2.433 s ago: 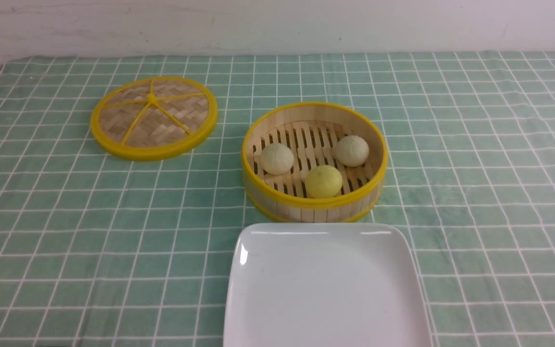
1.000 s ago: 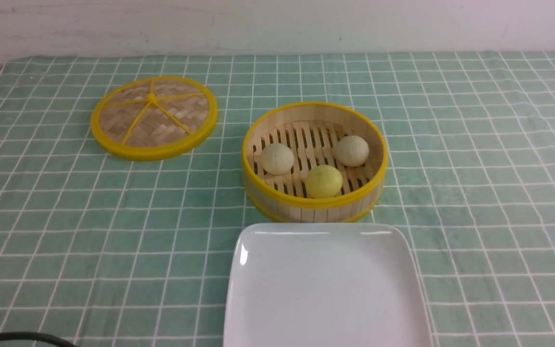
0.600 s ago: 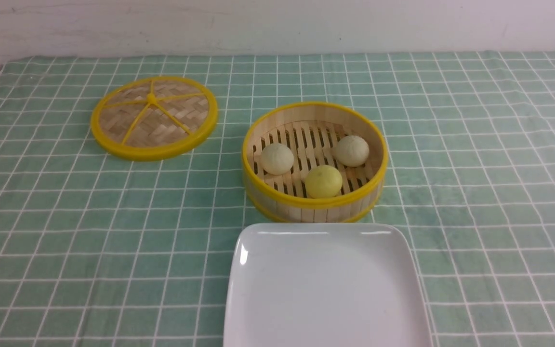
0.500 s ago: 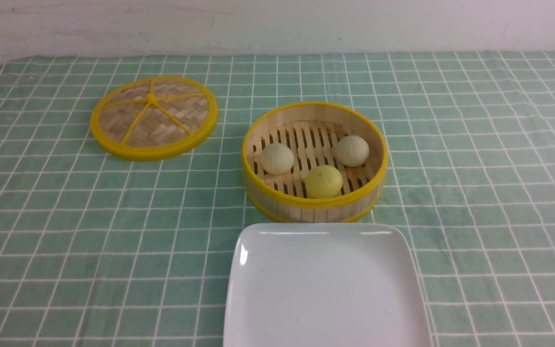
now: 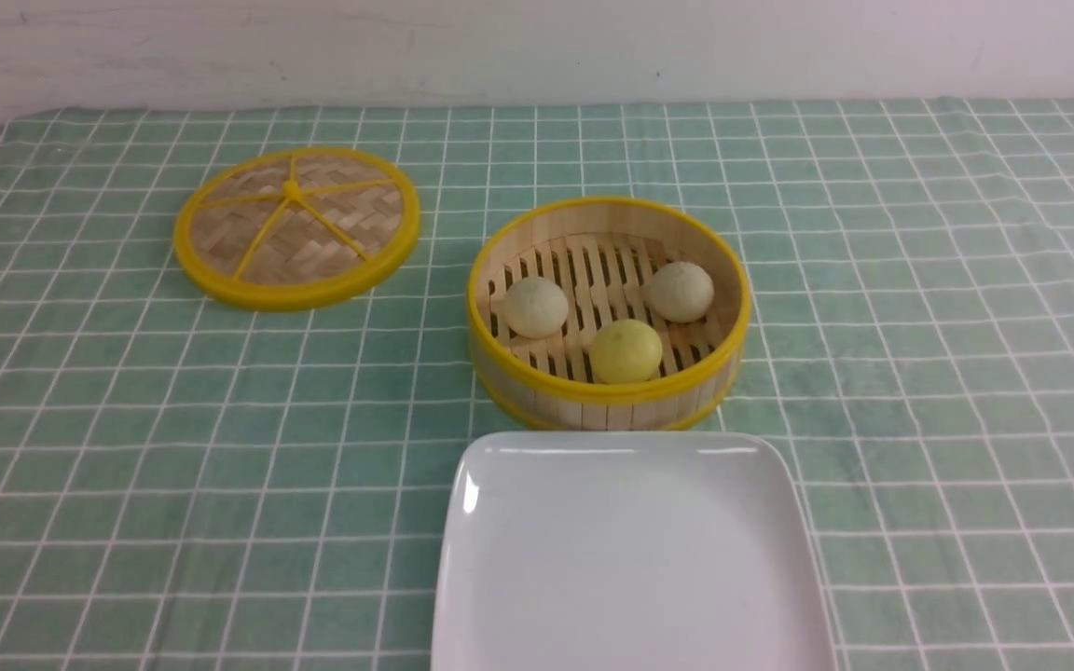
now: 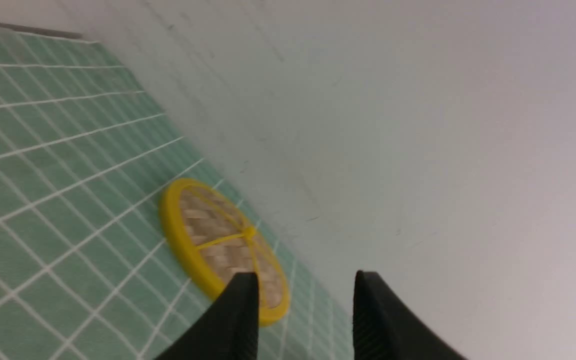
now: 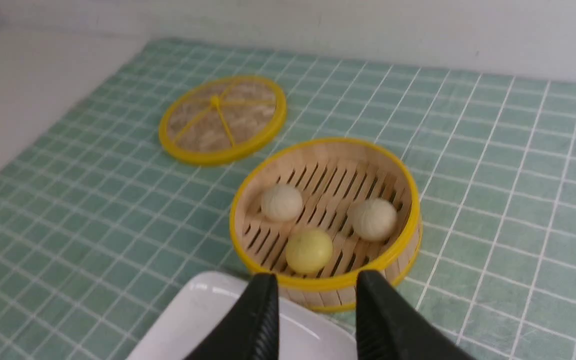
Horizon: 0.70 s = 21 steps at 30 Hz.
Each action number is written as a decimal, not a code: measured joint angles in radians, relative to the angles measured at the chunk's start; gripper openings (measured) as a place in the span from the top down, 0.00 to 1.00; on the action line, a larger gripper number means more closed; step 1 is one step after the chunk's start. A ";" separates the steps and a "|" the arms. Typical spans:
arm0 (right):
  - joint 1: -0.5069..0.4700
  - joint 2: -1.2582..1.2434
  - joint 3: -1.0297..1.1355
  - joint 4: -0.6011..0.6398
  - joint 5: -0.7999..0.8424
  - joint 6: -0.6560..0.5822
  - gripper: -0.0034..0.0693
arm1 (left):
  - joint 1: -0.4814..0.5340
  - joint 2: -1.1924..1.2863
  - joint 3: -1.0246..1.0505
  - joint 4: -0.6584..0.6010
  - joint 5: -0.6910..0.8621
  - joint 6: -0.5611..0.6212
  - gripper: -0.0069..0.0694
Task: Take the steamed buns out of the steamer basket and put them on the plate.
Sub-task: Use the right arm to grab the steamed stuffed bun that is closest to it
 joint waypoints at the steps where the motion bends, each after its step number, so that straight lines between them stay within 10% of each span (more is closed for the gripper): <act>1: 0.000 0.034 -0.016 0.000 0.014 -0.015 0.62 | 0.000 0.000 -0.024 0.037 0.029 -0.004 0.52; 11: 0.000 0.291 -0.251 0.000 0.182 -0.213 0.62 | 0.000 0.047 -0.323 0.219 0.258 0.226 0.52; 21: 0.000 0.306 -0.292 0.012 0.233 -0.245 0.62 | 0.000 0.282 -0.463 -0.015 0.300 0.820 0.52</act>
